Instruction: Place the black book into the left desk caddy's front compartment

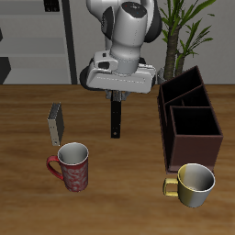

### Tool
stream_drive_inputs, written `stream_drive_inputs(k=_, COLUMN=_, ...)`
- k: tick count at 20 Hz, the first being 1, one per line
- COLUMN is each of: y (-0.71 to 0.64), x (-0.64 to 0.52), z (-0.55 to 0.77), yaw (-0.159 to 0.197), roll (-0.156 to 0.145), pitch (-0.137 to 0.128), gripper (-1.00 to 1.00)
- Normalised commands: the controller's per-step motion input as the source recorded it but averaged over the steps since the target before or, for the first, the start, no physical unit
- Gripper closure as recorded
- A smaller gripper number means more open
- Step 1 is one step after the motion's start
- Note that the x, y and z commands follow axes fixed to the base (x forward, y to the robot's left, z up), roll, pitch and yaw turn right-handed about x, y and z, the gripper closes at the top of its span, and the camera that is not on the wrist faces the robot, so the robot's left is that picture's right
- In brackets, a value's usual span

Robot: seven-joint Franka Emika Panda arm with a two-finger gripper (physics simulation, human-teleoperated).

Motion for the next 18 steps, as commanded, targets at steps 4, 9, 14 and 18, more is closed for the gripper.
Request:
stream_drive_inputs(k=4, y=0.17, x=-0.29, z=0.28, yaw=-0.025, roll=0.004, pitch=-0.039, gripper=1.00)
stream_drive_inputs(k=9, y=0.16, x=-0.23, z=0.20, yaw=-0.018, roll=0.008, pitch=-0.018, gripper=1.00)
stream_drive_inputs(k=14, y=0.24, x=-0.17, z=0.09, yaw=0.004, roll=0.030, pitch=0.000, gripper=1.00)
stream_drive_inputs(k=18, y=0.15, x=-0.06, z=0.05, yaw=-0.004, roll=0.022, pitch=0.003, gripper=1.00)
